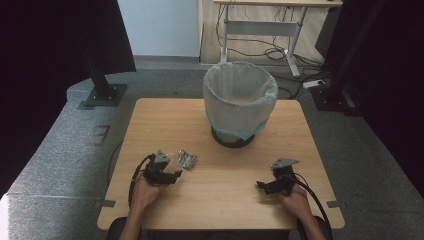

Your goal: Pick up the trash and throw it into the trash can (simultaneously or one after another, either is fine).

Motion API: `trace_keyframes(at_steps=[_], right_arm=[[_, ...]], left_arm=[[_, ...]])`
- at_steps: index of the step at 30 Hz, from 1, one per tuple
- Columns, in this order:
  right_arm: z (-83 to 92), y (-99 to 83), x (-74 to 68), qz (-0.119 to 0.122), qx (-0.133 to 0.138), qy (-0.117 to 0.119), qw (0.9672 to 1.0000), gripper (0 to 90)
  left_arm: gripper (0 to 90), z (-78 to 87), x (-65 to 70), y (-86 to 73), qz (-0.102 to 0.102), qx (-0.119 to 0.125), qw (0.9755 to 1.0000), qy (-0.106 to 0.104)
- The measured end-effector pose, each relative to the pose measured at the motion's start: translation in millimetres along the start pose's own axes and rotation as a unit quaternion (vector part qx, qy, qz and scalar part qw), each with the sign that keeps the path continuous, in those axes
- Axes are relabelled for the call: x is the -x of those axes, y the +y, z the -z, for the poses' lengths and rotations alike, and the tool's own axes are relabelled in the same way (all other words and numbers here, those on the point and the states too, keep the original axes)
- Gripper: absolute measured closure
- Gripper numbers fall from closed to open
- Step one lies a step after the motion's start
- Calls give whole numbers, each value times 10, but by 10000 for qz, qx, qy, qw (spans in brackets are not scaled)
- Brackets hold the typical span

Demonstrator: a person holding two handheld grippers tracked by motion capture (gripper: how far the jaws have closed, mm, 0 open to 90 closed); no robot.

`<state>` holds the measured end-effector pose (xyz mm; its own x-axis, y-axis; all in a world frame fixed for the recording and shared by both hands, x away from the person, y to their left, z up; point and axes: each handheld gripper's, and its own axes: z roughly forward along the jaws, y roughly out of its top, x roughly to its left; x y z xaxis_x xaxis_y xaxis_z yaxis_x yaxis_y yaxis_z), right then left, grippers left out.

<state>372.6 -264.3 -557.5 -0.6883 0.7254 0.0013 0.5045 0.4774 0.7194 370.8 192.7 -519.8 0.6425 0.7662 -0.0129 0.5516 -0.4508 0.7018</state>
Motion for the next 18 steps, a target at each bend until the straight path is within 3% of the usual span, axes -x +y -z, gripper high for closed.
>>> trace_keyframes(at_steps=[18], right_arm=[[2,-3,-3,13,-5,10,10000,0]], left_arm=[[308,183,-45,332,-8,-36,10000,-84]])
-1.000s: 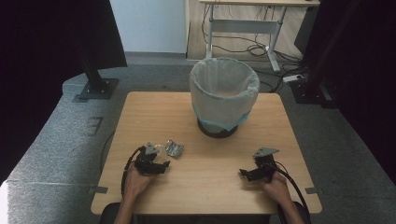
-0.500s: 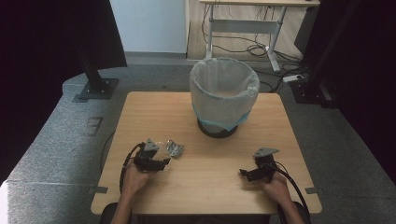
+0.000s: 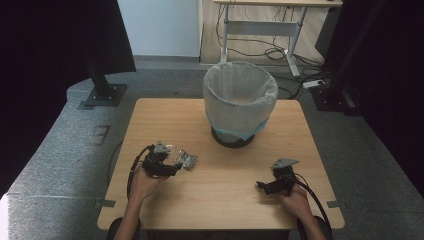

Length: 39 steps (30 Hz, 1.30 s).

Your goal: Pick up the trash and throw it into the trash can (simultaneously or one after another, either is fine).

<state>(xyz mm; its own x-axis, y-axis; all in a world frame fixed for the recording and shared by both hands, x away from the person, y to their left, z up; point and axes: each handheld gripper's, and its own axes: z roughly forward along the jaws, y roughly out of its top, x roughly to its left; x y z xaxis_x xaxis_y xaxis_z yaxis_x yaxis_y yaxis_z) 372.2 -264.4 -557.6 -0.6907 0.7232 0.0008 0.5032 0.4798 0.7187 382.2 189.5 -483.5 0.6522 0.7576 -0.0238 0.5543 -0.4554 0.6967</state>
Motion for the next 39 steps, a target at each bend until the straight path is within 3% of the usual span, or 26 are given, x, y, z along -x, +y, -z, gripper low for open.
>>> trace_keyframes(at_steps=[22,39], right_arm=[[-1,0,1,8,6,0,10000,0],[2,0,-1,17,-4,-9,10000,0]], left_arm=[[308,148,-49,359,-28,-17,9998,-186],[308,363,-45,776,-147,24,9995,-275]])
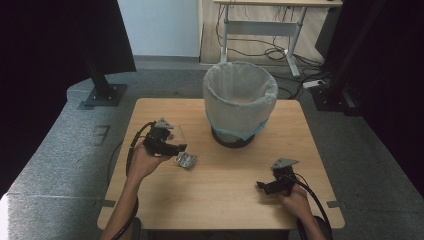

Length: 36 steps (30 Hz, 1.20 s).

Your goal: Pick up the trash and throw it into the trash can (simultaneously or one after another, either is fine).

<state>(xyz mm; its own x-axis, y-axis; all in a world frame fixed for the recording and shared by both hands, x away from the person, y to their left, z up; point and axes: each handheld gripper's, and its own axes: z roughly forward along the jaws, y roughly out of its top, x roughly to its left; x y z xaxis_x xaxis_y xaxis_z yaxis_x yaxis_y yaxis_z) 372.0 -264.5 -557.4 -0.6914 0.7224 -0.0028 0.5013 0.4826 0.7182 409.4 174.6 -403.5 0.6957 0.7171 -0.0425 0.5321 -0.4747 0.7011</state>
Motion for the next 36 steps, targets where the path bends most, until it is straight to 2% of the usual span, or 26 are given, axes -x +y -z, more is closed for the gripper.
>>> trace_keyframes(at_steps=[9,18,28,36], right_arm=[[0,-1,-1,0,1,-1,10000,0],[3,0,-4,-9,-6,4,10000,0],[4,0,-7,-22,-14,7,10000,0],[3,0,-5,-8,-6,5,10000,0]], left_arm=[[308,63,15,165,-64,24,10000,-33],[308,181,28,429,-106,148,9998,-128],[308,264,7,643,-99,215,9996,-183],[308,327,19,826,-162,258,9994,-164]])
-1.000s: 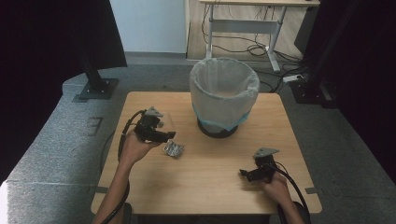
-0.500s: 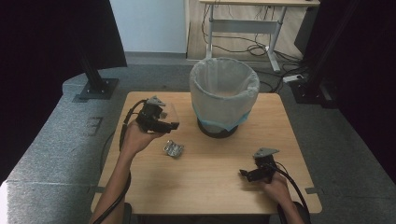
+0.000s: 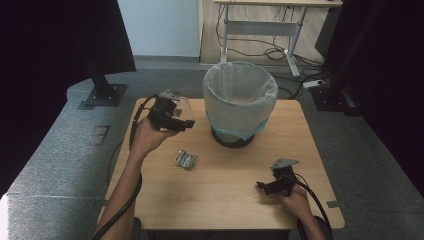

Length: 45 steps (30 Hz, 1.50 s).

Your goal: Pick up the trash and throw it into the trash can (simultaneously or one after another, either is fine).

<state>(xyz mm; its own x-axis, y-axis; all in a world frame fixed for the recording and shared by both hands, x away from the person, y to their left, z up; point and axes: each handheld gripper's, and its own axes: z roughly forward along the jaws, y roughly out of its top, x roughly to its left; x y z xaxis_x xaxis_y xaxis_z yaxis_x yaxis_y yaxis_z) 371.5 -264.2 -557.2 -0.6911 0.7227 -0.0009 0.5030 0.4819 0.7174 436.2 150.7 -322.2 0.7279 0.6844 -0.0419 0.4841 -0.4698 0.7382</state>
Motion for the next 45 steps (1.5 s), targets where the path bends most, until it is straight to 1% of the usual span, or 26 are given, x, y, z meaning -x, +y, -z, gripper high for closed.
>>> trace_keyframes(at_steps=[2,4,5,7,8,14,16,17,18,19,23,24,27,30,37,38,39,45], right_arm=[[0,0,0,1,-1,1,10000,0],[0,0,0,2,-1,0,10000,0],[0,0,0,2,-1,0,10000,0],[0,-1,3,22,-4,-3,10000,0],[0,-1,3,21,-4,-4,10000,0],[1,0,-1,-5,-6,2,10000,0],[0,0,0,2,-1,1,10000,0],[0,0,0,4,-1,1,10000,0],[0,0,0,2,-2,1,10000,0],[0,0,0,2,-2,1,10000,0],[-2,-1,0,3,10,-3,10000,0],[-2,-1,0,3,10,-3,10000,0],[-3,-1,0,0,12,-2,10000,0],[-3,-1,0,0,12,-2,10000,0],[-2,-1,-1,-4,10,0,10000,0],[-2,-1,-1,-4,10,1,10000,0],[-2,-1,-1,-4,10,1,10000,0],[-1,-1,0,8,1,9,10000,0]], left_arm=[[307,15,5,79,-26,6,10000,-1],[307,24,10,129,-45,12,10000,-6],[308,24,10,129,-45,12,10000,-6],[307,33,19,203,-73,13,10000,8],[307,33,19,203,-73,13,10000,8],[307,37,34,350,-81,38,10000,-39],[307,35,51,429,-127,29,9999,-24],[307,35,51,429,-127,29,9999,-24],[307,34,61,481,-140,51,9999,-35],[307,34,61,481,-140,51,9999,-35],[307,33,85,613,-184,77,9998,-53],[307,33,85,613,-184,77,9998,-53],[307,25,100,687,-192,111,9997,-71],[307,-6,125,778,-214,127,9997,-77],[307,-69,164,899,-249,166,9995,-103],[307,-94,174,942,-262,158,9995,-106],[307,-94,174,942,-262,158,9995,-106],[307,-190,189,1089,-273,168,9994,-94]])
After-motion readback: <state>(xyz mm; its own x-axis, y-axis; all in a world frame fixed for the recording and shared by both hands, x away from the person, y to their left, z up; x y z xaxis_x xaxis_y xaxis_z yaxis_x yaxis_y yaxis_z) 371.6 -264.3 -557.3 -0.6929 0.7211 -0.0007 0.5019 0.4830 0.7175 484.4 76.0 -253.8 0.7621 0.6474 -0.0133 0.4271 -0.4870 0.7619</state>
